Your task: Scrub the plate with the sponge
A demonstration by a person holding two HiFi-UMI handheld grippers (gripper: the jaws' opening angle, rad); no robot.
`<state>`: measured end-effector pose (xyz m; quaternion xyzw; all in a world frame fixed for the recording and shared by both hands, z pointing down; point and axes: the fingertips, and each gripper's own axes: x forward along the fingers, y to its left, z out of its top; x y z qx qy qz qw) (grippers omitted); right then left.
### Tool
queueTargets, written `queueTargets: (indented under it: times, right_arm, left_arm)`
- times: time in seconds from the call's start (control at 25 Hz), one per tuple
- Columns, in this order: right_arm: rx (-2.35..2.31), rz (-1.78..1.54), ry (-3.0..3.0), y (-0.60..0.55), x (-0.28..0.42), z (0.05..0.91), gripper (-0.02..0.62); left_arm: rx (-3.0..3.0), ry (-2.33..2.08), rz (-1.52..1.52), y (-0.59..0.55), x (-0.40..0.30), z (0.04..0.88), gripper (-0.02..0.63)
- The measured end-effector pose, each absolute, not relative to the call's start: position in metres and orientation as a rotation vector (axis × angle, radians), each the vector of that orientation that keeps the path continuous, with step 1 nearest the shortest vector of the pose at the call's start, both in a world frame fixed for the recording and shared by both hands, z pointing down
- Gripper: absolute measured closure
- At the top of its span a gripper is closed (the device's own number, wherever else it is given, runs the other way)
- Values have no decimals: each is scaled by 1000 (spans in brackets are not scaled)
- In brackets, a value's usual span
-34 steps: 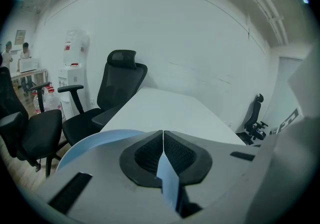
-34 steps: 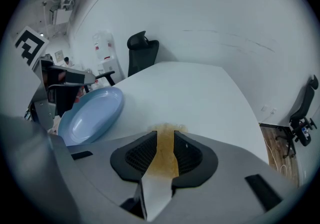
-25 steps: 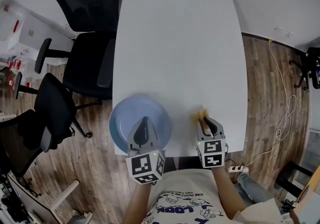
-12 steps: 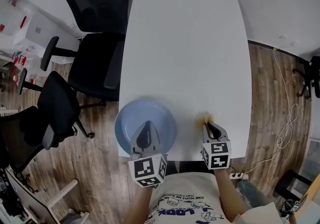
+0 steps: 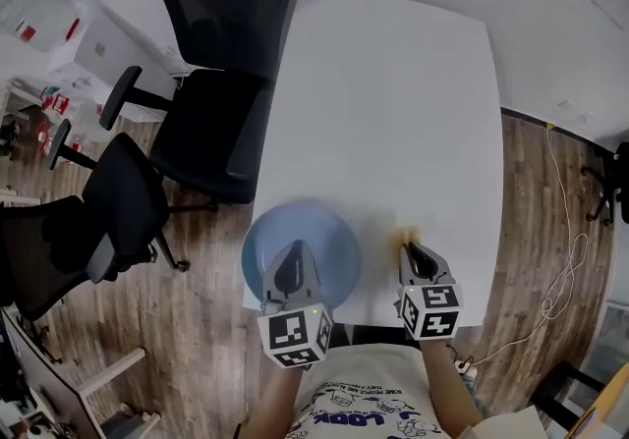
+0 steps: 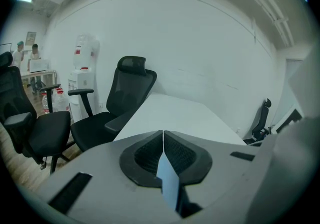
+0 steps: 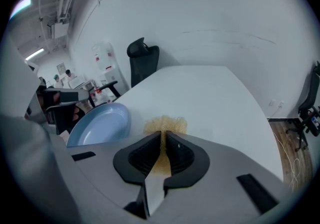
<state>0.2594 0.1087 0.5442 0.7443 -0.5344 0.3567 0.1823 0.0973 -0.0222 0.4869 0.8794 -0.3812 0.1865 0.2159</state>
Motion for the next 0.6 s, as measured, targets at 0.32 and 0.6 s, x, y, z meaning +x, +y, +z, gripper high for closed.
queueTargets:
  times: [0.32,0.6]
  right_arm:
    - [2059,920,-1685,55,231,509,551]
    - [1955,889,-1803,19,195,503,551]
  left_arm:
    - [2408,-1169,488,-39,64,475,592]
    - [2326,-1293,481,-52,22,474,592]
